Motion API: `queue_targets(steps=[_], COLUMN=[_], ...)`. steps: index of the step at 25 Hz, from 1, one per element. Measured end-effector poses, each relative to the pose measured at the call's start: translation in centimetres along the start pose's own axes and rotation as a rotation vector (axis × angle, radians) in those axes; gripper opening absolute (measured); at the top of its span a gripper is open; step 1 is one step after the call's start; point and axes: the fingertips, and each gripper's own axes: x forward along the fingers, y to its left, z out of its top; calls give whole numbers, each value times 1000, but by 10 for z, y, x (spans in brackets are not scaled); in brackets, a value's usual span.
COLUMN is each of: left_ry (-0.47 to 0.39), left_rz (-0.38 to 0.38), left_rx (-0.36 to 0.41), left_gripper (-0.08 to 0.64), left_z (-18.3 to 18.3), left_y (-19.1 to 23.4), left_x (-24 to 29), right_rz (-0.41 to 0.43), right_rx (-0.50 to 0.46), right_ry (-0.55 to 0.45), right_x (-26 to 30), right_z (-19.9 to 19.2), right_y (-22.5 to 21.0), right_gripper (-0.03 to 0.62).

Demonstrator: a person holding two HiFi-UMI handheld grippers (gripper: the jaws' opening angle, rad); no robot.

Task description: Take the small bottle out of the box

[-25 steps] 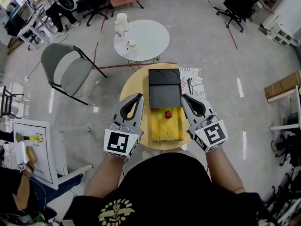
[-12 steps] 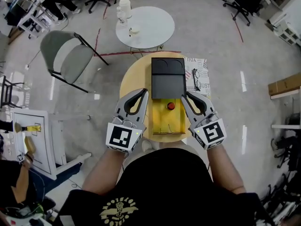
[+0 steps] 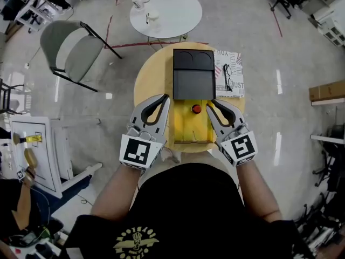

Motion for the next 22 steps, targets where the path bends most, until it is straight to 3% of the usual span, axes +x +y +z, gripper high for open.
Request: queue_targets(steps=[22], left_ry=[31], left_rz=[14], left_rx=[-7], left_gripper=[15], left_z=[-30], left_y=[2], left_x=[7], right_rz=[87], right_rx=[55], right_ry=[147], right_x=[41], right_z=[-94], right_y=[3], right_gripper=[117])
